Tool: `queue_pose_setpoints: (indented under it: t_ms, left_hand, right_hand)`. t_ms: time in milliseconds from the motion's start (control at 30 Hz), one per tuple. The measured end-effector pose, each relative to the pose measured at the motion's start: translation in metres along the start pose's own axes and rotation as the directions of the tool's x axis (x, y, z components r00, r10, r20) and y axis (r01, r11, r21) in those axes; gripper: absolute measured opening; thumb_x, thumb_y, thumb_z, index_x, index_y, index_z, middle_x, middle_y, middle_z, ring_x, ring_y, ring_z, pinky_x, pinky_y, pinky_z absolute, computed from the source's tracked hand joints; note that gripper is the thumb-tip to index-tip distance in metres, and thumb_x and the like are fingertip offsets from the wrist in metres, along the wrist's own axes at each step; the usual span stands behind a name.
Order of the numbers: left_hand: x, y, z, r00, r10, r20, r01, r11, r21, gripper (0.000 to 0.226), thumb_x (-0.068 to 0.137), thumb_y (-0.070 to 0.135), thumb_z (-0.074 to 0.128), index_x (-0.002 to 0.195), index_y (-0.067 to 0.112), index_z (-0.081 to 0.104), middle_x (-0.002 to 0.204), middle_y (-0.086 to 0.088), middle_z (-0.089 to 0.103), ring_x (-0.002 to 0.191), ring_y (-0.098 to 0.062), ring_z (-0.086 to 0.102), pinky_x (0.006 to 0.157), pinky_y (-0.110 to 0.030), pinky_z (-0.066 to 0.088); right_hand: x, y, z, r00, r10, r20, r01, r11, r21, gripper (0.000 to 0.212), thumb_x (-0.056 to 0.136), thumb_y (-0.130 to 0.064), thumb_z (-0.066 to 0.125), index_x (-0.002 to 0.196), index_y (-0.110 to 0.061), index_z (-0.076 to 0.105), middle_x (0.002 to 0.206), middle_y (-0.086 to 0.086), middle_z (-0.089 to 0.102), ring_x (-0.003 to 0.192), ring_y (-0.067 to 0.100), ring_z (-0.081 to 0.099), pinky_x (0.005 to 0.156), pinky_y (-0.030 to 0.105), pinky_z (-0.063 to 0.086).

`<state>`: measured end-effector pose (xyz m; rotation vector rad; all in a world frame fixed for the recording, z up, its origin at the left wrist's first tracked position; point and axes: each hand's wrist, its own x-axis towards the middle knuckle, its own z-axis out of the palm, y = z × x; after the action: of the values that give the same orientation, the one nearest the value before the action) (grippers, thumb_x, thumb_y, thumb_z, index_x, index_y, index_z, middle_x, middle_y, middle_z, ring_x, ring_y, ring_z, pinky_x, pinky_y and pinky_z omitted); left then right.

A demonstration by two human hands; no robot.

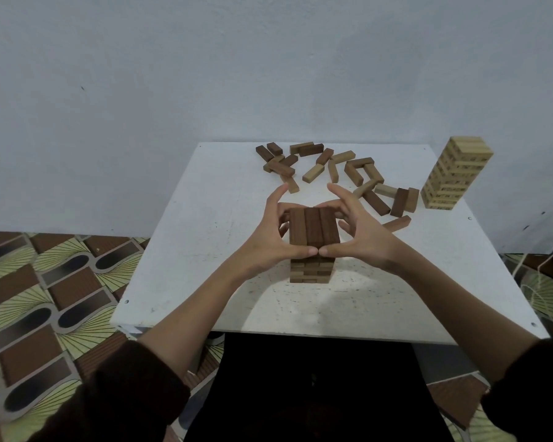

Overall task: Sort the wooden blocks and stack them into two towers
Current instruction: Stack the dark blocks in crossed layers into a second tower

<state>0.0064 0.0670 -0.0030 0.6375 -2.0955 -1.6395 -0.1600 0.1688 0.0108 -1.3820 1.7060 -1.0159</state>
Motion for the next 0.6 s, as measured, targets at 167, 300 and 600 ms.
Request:
queue_pose_setpoints:
  t_ms: [167,300,600]
  left_hand:
    - [-0.002,0.002,-0.003,1.000,-0.005,0.018,0.005,1.000,-0.013,0.112,0.055,0.037,0.081,0.141,0.039,0.008,0.133,0.007,0.046,0.128,-0.009,0.044,0.116,-0.039,0.026]
    - [-0.005,0.013,-0.014,1.000,-0.010,-0.014,0.009,0.997,-0.083,0.083,0.072,0.032,0.069,0.141,0.032,0.021,0.137,0.006,0.046,0.132,-0.007,0.039,0.111,-0.029,0.029]
    - [0.019,-0.009,-0.055,0.988,-0.092,-0.125,0.086,0.995,-0.047,0.034,0.093,0.023,0.057,0.127,0.020,0.053,0.121,0.004,0.062,0.116,-0.007,0.055,0.096,-0.019,0.045]
  right_hand:
    - [0.000,-0.002,-0.003,1.000,-0.018,0.017,0.017,0.999,0.035,0.106,0.068,-0.019,0.083,0.146,-0.031,0.011,0.126,-0.025,0.043,0.124,-0.003,0.037,0.111,0.027,0.020]
    - [0.001,-0.010,-0.015,0.998,-0.054,-0.020,0.057,0.988,0.147,0.081,0.073,-0.037,0.070,0.139,-0.040,0.024,0.134,-0.019,0.045,0.127,-0.003,0.039,0.103,0.019,0.028]
    - [0.051,0.000,-0.031,0.973,0.016,-0.230,0.012,0.993,0.120,0.025,0.094,-0.016,0.053,0.117,-0.021,0.060,0.115,-0.009,0.063,0.111,0.005,0.057,0.099,0.027,0.043]
